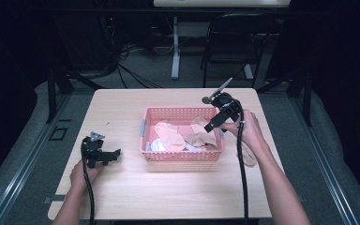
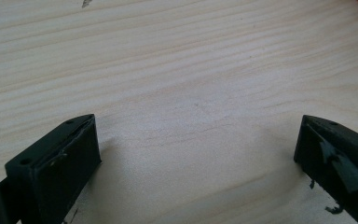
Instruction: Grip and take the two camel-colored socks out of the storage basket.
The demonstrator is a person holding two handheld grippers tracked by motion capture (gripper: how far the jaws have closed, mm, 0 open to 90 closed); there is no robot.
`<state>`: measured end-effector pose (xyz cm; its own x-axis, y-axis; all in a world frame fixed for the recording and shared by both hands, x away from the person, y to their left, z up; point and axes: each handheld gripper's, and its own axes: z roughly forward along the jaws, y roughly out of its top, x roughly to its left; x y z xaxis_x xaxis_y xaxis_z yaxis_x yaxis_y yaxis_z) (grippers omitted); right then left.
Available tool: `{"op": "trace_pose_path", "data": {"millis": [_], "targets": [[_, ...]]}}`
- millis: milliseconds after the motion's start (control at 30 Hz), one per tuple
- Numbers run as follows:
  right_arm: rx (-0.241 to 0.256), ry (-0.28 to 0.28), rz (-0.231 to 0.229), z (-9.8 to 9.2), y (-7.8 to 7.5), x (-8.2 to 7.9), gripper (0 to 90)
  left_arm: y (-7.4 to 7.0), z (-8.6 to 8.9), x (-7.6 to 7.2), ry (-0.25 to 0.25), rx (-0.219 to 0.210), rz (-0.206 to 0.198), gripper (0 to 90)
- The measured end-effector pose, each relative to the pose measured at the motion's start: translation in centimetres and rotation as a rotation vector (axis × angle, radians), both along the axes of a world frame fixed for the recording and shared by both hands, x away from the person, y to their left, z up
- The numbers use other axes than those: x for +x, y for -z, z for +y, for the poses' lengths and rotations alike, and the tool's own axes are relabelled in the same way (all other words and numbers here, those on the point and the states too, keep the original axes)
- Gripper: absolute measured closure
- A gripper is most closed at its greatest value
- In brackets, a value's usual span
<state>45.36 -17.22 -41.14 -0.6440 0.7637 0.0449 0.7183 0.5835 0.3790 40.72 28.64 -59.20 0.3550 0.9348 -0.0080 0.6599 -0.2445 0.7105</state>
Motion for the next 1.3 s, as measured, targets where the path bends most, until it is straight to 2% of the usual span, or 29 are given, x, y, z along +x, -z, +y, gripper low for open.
{"op": "trace_pose_path", "data": {"millis": [33,67,100,133,167,200,267,300,333,367,400,433,467,533,567,600,633,667,767,833,867,900,933,967,1000,1167,1233,1300], "targets": [[0.006,-0.006,0.007,1.0,0.7,0.2,1.5,0.0,0.0,0.0,0.0,0.0,0.0,0.0],[-0.013,-0.021,0.026,1.3,0.9,0.3,4.7,0.0,0.0,0.0,0.0,0.0,0.0,0.0],[-0.013,-0.021,0.026,1.3,0.9,0.3,4.7,0.0,0.0,0.0,0.0,0.0,0.0,0.0],[-0.027,-0.032,0.047,2.1,1.7,0.6,6.4,0.0,0.0,0.0,0.0,0.0,0.0,0.0],[-0.027,-0.032,0.047,2.1,1.7,0.6,6.4,0.0,0.0,0.0,0.0,0.0,0.0,0.0],[-0.046,-0.051,0.073,2.8,2.4,0.9,6.5,0.0,0.0,0.0,0.0,0.0,0.0,0.0],[-0.029,-0.035,0.073,3.1,3.0,0.9,7.0,0.0,0.0,0.0,0.0,0.0,0.0,0.0],[-0.045,-0.048,0.091,3.4,3.4,1.2,8.2,0.0,0.0,0.0,0.0,0.0,0.0,0.0],[-0.065,-0.052,0.11,3.7,4.2,1.4,16.6,0.0,0.0,0.0,0.0,0.0,0.0,0.0],[-0.065,-0.052,0.11,3.7,4.2,1.4,16.6,0.0,0.0,0.0,0.0,0.0,0.0,0.0],[-0.074,-0.044,0.119,3.9,4.7,1.5,21.3,0.0,0.0,0.0,0.0,0.0,0.0,0.0],[-0.096,-0.04,0.136,4.1,5.4,1.6,29.7,0.0,0.0,0.0,0.0,0.0,0.0,0.0],[-0.131,-0.04,0.153,4.4,6.2,1.7,34.3,0.0,0.0,0.0,0.0,0.0,0.0,0.0],[-0.16,-0.027,0.149,4.5,7.0,1.8,37.6,0.0,0.0,0.0,0.0,0.0,0.0,0.0],[-0.16,-0.027,0.149,4.5,7.0,1.8,37.6,0.0,0.0,0.0,0.0,0.0,0.0,0.0],[-0.174,-0.013,0.149,4.6,7.7,1.9,43.1,0.0,0.0,0.0,0.0,0.0,0.0,0.0],[-0.174,-0.013,0.149,4.6,7.7,1.9,43.1,0.0,0.0,0.0,0.0,0.0,0.0,0.0],[-0.209,-0.001,0.158,4.6,8.3,2.1,49.1,0.0,0.0,0.0,0.001,0.001,0.0,0.0],[-0.21,0.029,0.166,4.6,9.3,2.3,58.0,0.0,0.0,0.0,0.001,0.0,0.001,0.0],[-0.213,0.027,0.175,4.6,9.5,2.3,60.9,0.0,0.0,0.0,0.001,0.0,0.001,0.0],[-0.238,0.005,0.187,4.8,9.8,2.3,68.9,0.0,0.0,0.0,0.004,0.0,-0.001,0.0],[-0.238,0.005,0.187,4.8,9.8,2.3,68.9,0.0,0.0,0.0,0.004,0.0,-0.001,0.0],[-0.239,0.004,0.195,5.0,10.0,2.2,77.5,0.0,0.0,0.0,0.004,0.0,-0.001,0.0],[-0.239,0.004,0.195,5.0,10.0,2.2,77.5,0.0,0.0,0.0,0.004,0.0,-0.001,0.0],[-0.25,-0.003,0.198,5.0,10.1,2.2,83.2,0.0,0.0,0.0,0.004,0.0,-0.001,0.0],[-0.236,-0.003,0.193,4.8,9.8,2.2,85.7,0.0,0.0,0.0,0.004,0.0,-0.001,0.0],[-0.204,0.0,0.173,4.7,9.4,1.9,86.2,0.0,0.0,0.0,0.004,0.0,-0.001,0.0],[-0.205,-0.017,0.163,4.5,8.6,1.8,86.3,0.0,0.0,0.0,0.004,0.0,-0.001,0.0]]}}
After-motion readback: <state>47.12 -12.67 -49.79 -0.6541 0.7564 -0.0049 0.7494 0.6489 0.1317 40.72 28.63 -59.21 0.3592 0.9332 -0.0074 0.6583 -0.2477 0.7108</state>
